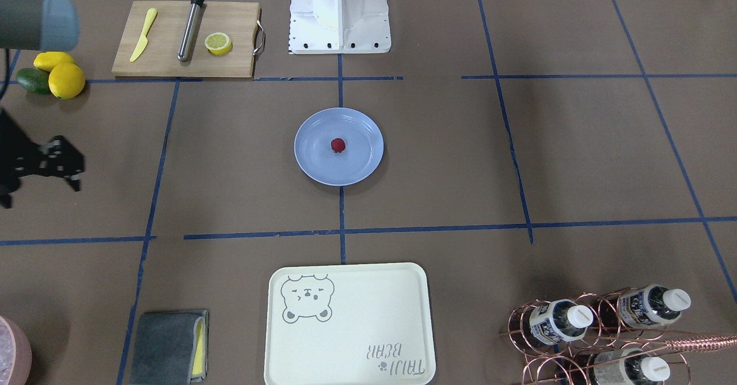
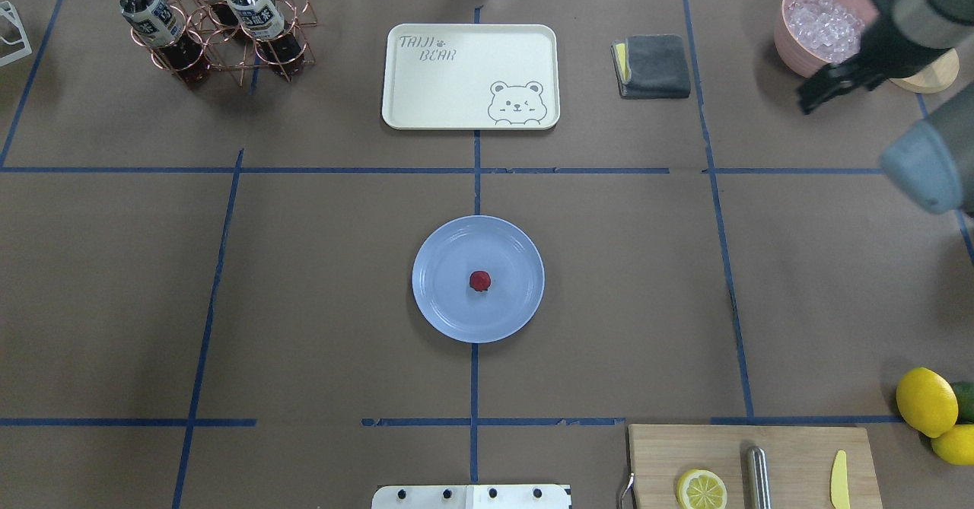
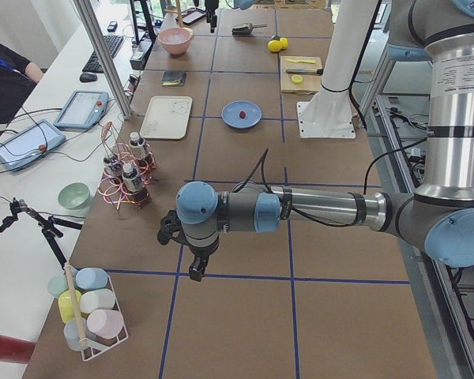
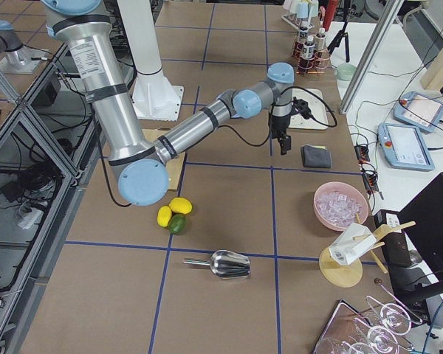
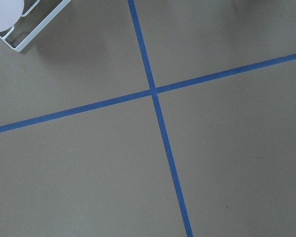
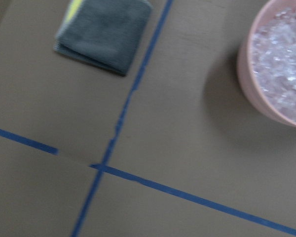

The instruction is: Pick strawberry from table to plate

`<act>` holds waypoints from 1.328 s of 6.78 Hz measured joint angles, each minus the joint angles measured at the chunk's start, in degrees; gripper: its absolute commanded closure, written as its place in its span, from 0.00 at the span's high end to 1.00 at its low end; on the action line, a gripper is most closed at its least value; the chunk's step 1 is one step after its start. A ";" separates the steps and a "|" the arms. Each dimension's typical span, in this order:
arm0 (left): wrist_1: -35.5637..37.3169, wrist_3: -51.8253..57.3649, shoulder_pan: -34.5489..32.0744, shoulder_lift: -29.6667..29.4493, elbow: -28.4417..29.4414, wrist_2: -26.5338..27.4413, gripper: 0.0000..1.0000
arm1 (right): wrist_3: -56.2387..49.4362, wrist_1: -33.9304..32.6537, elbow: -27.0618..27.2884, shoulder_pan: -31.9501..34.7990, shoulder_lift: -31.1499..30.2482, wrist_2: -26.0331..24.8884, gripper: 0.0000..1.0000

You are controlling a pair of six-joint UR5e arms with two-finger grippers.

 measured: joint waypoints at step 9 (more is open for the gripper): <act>0.09 0.09 -0.22 1.35 0.01 -0.06 1.00 | -18.21 9.03 -4.94 24.28 -26.77 9.34 1.00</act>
